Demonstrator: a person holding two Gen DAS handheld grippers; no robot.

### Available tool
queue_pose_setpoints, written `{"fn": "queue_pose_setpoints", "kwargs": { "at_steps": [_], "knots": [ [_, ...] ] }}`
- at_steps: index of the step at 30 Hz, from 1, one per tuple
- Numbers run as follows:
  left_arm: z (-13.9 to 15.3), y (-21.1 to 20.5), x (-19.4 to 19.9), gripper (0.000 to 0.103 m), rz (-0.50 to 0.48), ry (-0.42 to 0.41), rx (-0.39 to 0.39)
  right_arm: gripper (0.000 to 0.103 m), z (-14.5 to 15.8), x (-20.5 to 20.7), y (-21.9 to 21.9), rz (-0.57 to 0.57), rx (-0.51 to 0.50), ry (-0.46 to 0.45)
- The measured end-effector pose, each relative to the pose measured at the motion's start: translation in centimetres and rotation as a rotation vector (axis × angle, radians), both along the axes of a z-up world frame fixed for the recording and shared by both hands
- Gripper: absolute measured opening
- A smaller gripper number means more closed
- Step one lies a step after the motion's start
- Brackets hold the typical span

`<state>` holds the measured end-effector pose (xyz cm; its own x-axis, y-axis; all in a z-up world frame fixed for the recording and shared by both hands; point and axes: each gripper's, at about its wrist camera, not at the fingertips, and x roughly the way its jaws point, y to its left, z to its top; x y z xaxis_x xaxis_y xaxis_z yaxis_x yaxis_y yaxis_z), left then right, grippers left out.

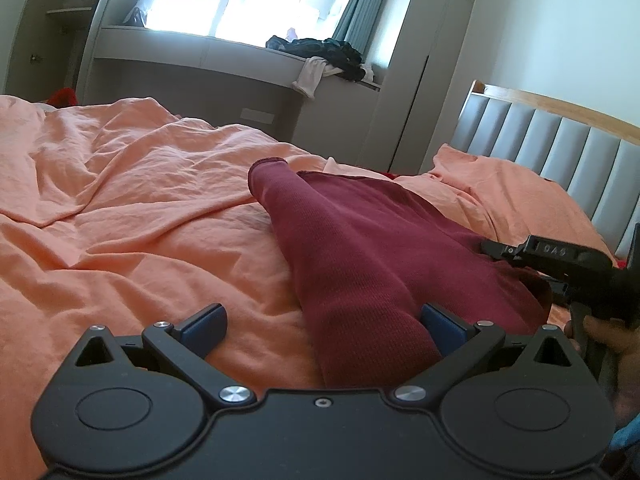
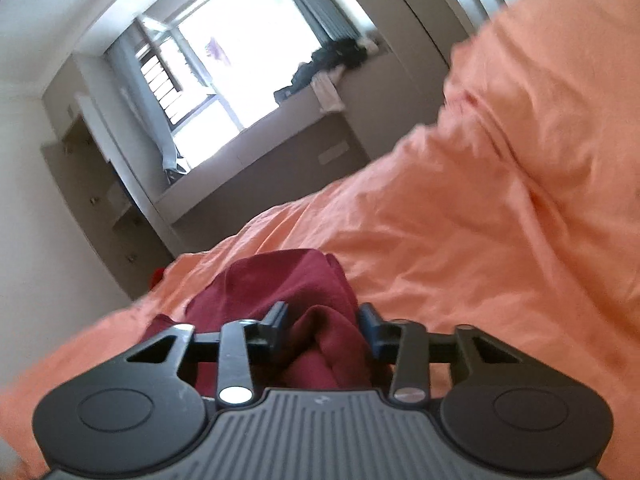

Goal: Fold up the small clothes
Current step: 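Pinch and tuck the folded bundle edge with the right gripper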

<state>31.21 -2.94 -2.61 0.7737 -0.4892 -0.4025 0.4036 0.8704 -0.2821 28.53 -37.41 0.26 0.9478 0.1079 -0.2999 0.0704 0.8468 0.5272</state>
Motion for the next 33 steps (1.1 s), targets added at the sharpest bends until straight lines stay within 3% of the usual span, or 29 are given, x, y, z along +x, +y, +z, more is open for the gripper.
{"fn": "queue_pose_setpoints", "kwargs": {
  "at_steps": [4, 8, 14, 17, 23, 25, 27, 29, 31, 33],
  "knots": [
    [-0.2, 0.0, 0.1, 0.103, -0.004, -0.002, -0.007, 0.037, 1.2, -0.5, 4.0, -0.028, -0.348, -0.029],
    [-0.3, 0.0, 0.1, 0.103, -0.002, -0.003, -0.008, 0.037, 1.4, -1.0, 7.6, -0.028, -0.609, -0.086],
    [-0.3, 0.1, 0.2, 0.103, -0.002, -0.004, -0.009, 0.035, 1.2, -1.9, 11.9, 0.005, -0.864, -0.172],
    [-0.3, 0.1, 0.2, 0.103, -0.001, -0.004, -0.009, 0.036, 0.7, -2.1, 13.5, 0.020, -0.931, -0.185],
    [-0.3, 0.1, 0.2, 0.103, -0.001, -0.005, -0.009, 0.040, 0.6, -1.7, 13.8, 0.017, -0.918, -0.175],
    [-0.3, 0.1, 0.2, 0.103, 0.000, -0.005, -0.009, 0.050, 0.9, -1.7, 13.1, 0.017, -0.879, -0.158],
    [-0.3, 0.0, 0.1, 0.103, 0.001, -0.008, -0.007, 0.058, 1.5, -1.5, 11.3, 0.022, -0.786, -0.140],
    [-0.4, 0.0, 0.0, 0.103, 0.003, -0.013, -0.003, 0.076, 2.1, -1.2, 9.7, 0.041, -0.666, -0.118],
    [-0.4, 0.0, 0.0, 0.103, 0.006, -0.015, -0.001, 0.088, 2.4, -1.0, 7.7, 0.077, -0.524, -0.096],
    [-0.4, 0.0, -0.1, 0.103, 0.008, -0.016, 0.000, 0.091, 2.5, -0.4, 5.7, 0.103, -0.376, -0.073]
  ]
}}
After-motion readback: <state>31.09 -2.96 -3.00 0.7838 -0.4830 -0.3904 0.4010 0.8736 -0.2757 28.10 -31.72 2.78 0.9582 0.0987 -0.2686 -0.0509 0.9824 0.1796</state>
